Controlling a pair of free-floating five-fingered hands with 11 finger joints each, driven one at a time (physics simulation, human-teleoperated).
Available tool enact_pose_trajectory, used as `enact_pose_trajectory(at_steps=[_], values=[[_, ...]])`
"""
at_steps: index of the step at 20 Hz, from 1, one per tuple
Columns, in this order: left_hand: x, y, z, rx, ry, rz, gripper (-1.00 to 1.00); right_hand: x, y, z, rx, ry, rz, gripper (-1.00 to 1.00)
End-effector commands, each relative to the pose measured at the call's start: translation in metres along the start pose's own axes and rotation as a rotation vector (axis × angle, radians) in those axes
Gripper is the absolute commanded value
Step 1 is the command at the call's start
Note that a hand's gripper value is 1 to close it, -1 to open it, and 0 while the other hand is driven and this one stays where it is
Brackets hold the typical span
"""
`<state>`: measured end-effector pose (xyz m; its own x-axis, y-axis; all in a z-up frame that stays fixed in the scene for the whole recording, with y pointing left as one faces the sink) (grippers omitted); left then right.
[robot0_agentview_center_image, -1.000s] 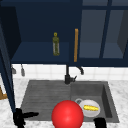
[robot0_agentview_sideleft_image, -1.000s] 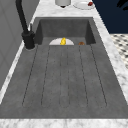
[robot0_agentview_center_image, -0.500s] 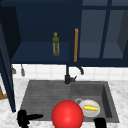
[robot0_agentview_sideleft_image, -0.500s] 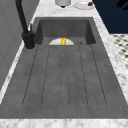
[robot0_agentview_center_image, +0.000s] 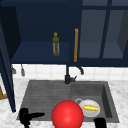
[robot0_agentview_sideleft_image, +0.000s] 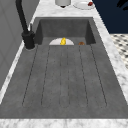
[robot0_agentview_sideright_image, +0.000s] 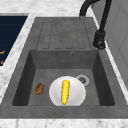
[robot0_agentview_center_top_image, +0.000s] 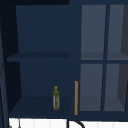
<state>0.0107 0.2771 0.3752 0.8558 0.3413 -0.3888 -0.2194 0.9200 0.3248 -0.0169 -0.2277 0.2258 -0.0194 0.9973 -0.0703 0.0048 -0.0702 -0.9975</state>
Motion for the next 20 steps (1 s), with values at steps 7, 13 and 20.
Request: enact_pose_trajectory(at_steps=[7, 13, 20], values=[[0.0137, -0.0057, 0.0053, 0.01, 0.204, -0.033, -1.0, 0.0, 0.0, 0.0, 0.0, 0.0, 0.0, 0.0], [0.0129, -0.0035, 0.0041, -0.03, 0.297, 0.025, -1.0, 0.0, 0.0, 0.0, 0.0, 0.0, 0.0, 0.0], [0.0141, 0.0021, -0.0011, -0.04, 0.445, 0.001, -1.0, 0.0, 0.0, 0.0, 0.0, 0.0, 0.0, 0.0]])
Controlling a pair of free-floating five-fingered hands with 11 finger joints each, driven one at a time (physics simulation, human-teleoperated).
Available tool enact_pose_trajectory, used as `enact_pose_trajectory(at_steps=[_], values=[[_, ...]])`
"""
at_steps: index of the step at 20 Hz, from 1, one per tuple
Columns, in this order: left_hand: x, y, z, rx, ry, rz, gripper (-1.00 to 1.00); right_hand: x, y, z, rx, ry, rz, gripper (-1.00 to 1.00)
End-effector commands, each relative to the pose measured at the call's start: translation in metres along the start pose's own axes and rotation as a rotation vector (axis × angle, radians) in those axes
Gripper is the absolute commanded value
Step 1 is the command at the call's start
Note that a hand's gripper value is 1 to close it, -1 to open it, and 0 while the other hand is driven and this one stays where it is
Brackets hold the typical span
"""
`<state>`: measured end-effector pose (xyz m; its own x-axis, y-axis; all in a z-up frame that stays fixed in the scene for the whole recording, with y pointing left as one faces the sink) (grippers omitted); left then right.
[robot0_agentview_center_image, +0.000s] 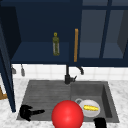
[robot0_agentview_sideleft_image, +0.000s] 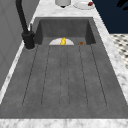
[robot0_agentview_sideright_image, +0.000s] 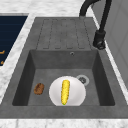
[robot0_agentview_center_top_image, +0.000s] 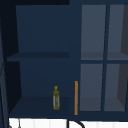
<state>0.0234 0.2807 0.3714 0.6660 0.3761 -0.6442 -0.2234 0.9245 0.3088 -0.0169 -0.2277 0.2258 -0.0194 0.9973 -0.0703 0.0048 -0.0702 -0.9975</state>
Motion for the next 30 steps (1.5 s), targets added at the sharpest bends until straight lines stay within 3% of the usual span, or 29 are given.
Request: enact_pose_trajectory(at_steps=[1, 3, 4, 8, 9, 10, 11, 12, 14, 19, 30], values=[[0.002, 0.003, -0.003, -0.029, 0.146, -0.004, -1.0, 0.0, 0.0, 0.0, 0.0, 0.0, 0.0, 0.0], [0.01, 0.003, -0.004, -0.019, 0.182, -0.024, -1.0, 0.0, 0.0, 0.0, 0.0, 0.0, 0.0, 0.0], [0.018, 0.007, -0.005, -0.007, 0.185, -0.038, -1.0, 0.0, 0.0, 0.0, 0.0, 0.0, 0.0, 0.0], [0.032, 0.013, -0.01, -0.005, 0.236, -0.05, -1.0, 0.0, 0.0, 0.0, 0.0, 0.0, 0.0, 0.0], [0.035, 0.004, -0.003, -0.017, 0.268, -0.038, -1.0, 0.0, 0.0, 0.0, 0.0, 0.0, 0.0, 0.0], [0.034, 0.002, -0.005, -0.036, 0.267, -0.019, -1.0, 0.0, 0.0, 0.0, 0.0, 0.0, 0.0, 0.0], [0.034, -0.001, -0.002, -0.051, 0.248, 0.0, -1.0, 0.0, 0.0, 0.0, 0.0, 0.0, 0.0, 0.0], [0.035, -0.003, 0.003, -0.048, 0.219, 0.016, -1.0, 0.0, 0.0, 0.0, 0.0, 0.0, 0.0, 0.0], [0.035, -0.01, 0.005, -0.049, 0.195, 0.012, -1.0, 0.0, 0.0, 0.0, 0.0, 0.0, 0.0, 0.0], [0.042, -0.011, -0.004, -0.104, 0.271, 0.072, -1.0, 0.0, 0.0, 0.0, 0.0, 0.0, 0.0, 0.0], [0.056, -0.016, -0.015, -0.203, 0.353, 0.159, -1.0, 0.0, 0.0, 0.0, 0.0, 0.0, 0.0, 0.0]])
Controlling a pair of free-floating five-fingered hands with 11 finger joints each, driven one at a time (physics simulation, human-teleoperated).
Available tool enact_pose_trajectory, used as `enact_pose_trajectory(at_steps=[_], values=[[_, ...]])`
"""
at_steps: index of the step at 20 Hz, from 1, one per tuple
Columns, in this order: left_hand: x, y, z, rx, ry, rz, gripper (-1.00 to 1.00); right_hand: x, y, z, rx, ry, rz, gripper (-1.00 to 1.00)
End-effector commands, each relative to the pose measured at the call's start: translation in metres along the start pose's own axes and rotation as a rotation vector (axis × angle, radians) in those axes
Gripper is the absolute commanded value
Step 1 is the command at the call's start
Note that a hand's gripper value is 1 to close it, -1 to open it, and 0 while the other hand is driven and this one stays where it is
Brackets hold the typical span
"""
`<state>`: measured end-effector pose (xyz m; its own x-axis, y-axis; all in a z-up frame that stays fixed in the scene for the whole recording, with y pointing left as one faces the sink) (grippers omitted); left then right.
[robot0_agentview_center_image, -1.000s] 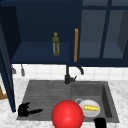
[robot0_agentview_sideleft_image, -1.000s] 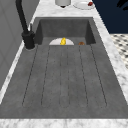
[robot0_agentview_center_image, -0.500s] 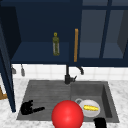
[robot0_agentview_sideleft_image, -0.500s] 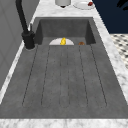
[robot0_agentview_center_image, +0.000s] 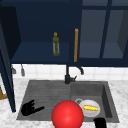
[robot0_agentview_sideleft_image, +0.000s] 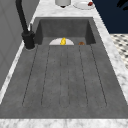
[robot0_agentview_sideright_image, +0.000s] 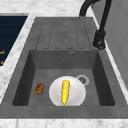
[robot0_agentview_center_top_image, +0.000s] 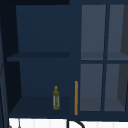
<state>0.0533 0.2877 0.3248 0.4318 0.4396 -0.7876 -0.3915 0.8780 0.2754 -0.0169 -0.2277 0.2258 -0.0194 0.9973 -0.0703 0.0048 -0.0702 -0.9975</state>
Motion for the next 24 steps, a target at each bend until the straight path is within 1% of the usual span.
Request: enact_pose_trajectory(at_steps=[1, 3, 9, 16, 19, 24], values=[[0.005, -0.001, -0.003, -0.061, 0.089, 0.075, -1.0, 0.0, 0.0, 0.0, 0.0, 0.0, 0.0, 0.0], [0.009, 0.0, -0.004, -0.065, 0.113, 0.085, -1.0, 0.0, 0.0, 0.0, 0.0, 0.0, 0.0, 0.0], [0.015, 0.004, -0.006, -0.068, 0.16, 0.114, -1.0, 0.0, 0.0, 0.0, 0.0, 0.0, 0.0, 0.0], [0.021, 0.012, -0.006, -0.069, 0.22, 0.126, -1.0, 0.0, 0.0, 0.0, 0.0, 0.0, 0.0, 0.0], [0.023, 0.017, -0.006, -0.064, 0.252, 0.128, -1.0, 0.0, 0.0, 0.0, 0.0, 0.0, 0.0, 0.0], [0.026, 0.024, -0.005, -0.066, 0.302, 0.135, -1.0, 0.0, 0.0, 0.0, 0.0, 0.0, 0.0, 0.0]])
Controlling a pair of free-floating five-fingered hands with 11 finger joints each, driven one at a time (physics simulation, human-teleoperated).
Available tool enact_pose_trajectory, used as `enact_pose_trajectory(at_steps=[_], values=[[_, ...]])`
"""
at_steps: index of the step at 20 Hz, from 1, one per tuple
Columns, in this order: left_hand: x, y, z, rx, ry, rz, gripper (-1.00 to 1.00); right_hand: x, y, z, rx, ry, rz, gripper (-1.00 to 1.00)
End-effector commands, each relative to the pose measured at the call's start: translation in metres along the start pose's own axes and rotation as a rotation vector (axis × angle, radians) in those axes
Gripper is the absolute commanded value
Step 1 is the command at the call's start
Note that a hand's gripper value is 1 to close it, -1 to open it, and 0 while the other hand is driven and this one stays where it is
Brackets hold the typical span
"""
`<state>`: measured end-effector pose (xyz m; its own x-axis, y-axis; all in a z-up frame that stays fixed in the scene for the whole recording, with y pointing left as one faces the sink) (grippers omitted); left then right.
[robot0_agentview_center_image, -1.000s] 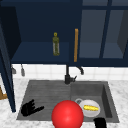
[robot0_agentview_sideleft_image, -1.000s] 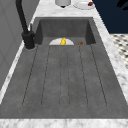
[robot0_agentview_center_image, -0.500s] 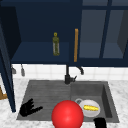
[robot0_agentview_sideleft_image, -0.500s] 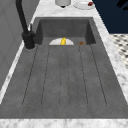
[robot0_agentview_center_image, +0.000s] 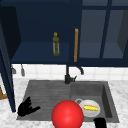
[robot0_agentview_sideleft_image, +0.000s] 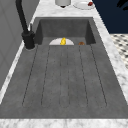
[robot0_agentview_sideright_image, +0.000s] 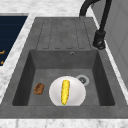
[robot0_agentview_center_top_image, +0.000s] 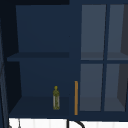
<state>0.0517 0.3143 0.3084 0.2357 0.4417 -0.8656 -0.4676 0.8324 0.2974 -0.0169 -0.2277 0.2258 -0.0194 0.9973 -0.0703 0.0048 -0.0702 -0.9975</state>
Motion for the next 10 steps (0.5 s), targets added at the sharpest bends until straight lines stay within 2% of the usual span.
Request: enact_pose_trajectory(at_steps=[1, 10], values=[[0.003, 0.006, 0.001, -0.005, 0.108, 0.075, -1.0, 0.0, 0.0, 0.0, 0.0, 0.0, 0.0, 0.0], [0.009, 0.02, 0.003, -0.006, 0.209, 0.088, -1.0, 0.0, 0.0, 0.0, 0.0, 0.0, 0.0, 0.0]])
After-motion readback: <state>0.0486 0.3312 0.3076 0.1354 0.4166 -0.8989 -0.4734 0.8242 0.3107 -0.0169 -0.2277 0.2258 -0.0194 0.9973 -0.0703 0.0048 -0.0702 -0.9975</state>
